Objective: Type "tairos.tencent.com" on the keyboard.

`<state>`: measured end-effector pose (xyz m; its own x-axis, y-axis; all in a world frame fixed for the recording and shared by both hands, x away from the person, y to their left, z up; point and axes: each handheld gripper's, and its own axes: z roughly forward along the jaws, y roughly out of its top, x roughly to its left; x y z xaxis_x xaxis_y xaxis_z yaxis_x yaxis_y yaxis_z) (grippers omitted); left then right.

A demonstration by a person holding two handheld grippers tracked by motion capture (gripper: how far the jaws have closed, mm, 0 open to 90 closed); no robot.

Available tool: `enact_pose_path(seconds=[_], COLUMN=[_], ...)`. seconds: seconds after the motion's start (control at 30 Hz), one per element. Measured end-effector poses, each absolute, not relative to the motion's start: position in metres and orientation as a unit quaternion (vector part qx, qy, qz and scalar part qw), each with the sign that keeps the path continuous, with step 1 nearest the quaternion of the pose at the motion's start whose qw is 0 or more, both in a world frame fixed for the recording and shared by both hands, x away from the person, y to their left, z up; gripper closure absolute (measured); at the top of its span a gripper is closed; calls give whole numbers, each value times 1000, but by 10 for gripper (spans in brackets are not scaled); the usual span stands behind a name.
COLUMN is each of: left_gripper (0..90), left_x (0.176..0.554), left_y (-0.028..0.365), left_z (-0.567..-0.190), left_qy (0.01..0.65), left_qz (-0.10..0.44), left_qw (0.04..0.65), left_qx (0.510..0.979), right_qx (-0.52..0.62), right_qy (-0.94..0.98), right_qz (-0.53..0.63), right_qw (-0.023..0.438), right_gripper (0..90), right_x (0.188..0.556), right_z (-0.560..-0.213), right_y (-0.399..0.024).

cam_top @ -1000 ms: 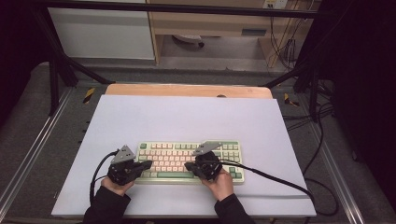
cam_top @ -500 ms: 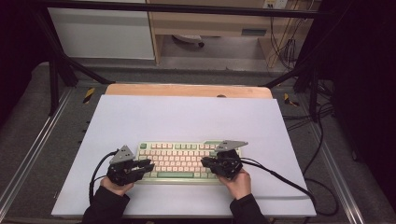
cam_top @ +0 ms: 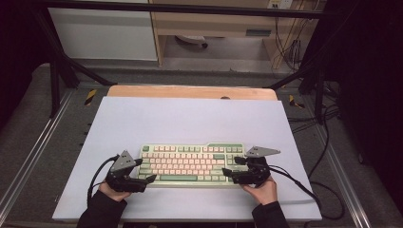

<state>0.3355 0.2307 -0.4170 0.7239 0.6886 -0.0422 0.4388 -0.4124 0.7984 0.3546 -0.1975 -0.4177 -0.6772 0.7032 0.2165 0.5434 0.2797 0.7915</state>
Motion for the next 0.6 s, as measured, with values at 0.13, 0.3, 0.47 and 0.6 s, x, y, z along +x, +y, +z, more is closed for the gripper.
enact_pose_path(seconds=[0.13,0.3,0.47,0.6], left_gripper=[124,80,73,70], left_x=[335,334,332,332], left_y=[237,245,254,260], left_z=[-419,-422,-427,-432], left_qy=[347,350,350,355], left_qz=[142,133,129,121], left_qw=[425,426,428,428], left_qx=[824,823,823,822], right_qx=[401,399,397,399], right_qy=[797,795,797,793], right_qz=[443,447,446,452], right_qw=[86,92,90,90], right_gripper=[127,52,13,11], right_x=[351,346,343,339], right_z=[-422,-427,-432,-436], right_y=[-208,-220,-231,-239])
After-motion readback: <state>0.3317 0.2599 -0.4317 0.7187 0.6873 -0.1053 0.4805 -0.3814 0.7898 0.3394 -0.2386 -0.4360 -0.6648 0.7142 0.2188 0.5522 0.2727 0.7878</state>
